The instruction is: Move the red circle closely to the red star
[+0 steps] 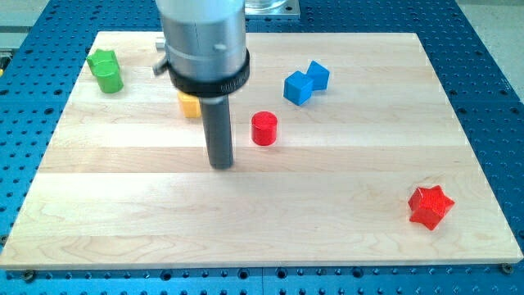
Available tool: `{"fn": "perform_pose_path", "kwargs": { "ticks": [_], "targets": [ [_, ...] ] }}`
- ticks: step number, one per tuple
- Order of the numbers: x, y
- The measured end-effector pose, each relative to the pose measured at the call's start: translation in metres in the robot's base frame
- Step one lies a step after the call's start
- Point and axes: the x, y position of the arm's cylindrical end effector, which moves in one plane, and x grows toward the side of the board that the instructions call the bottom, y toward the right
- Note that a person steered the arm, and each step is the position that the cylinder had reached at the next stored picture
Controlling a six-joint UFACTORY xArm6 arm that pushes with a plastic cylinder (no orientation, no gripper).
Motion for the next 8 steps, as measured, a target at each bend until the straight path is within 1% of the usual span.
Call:
{"fn": "perform_pose_path", "kwargs": {
  "ticks": [1,2,3,4,5,6,7,8],
  "targets": [
    [-0.03,0.031],
    [-0.034,0.126],
    [-0.027,0.19],
    [-0.035,0.124],
    [-0.072,0.139],
    [-0.095,0.203],
    [-0.056,0.239],
    [-0.021,0.248]
  ]
}}
